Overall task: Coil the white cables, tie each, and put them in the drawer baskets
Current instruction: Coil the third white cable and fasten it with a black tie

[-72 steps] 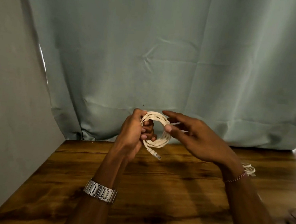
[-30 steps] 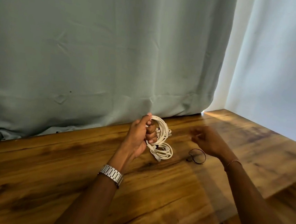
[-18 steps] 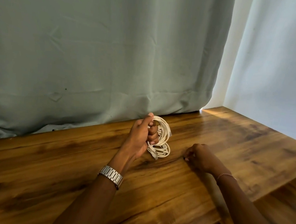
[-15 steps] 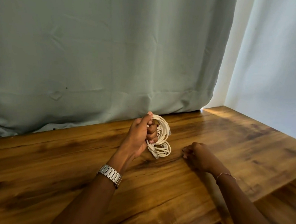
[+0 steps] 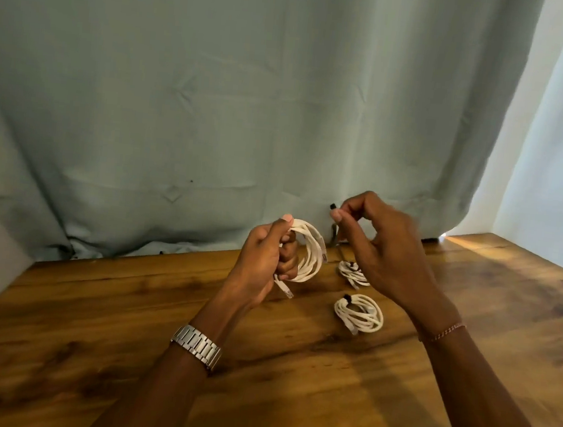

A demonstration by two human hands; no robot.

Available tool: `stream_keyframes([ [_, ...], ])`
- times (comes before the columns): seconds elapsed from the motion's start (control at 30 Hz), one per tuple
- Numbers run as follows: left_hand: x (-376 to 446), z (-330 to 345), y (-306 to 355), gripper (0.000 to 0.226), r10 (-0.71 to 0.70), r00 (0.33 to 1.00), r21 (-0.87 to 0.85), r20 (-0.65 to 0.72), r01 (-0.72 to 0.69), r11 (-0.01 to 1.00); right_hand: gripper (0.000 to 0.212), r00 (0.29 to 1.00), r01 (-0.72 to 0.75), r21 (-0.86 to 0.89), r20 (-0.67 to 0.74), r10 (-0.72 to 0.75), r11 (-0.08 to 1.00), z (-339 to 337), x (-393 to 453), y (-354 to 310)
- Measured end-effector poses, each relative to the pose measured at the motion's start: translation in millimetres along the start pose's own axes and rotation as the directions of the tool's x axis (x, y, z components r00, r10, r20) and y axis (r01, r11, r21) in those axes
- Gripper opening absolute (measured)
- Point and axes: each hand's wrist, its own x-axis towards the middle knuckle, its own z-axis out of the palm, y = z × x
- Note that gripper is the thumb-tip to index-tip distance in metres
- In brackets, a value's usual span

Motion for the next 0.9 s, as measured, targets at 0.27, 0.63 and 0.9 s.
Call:
stream_keyframes([
  [0.27,-9.0,-62.8,41.2,0.048,0.117,0.970,0.095,-0.213,-0.099,0.991,0.016,0.939,0.102,0.023,0.327,-0.104,0.995,67.8,46.2,-44.3],
  [0.63,-21.1,-134.9,79.5,0.042,0.308,0.856,0.229,-0.416,-0.230,0.946,0.011,0.890,0.298,-0.002,0.362,-0.277,0.954,141.1,91.0,-80.9],
  [0.9,-27.3,-150.9,92.1,0.047,0.342,0.825,0.311,-0.450,-0.214,0.926,0.026,0.954,0.205,0.124,0.197,-0.227,0.971,170.0,93.2,-88.8],
])
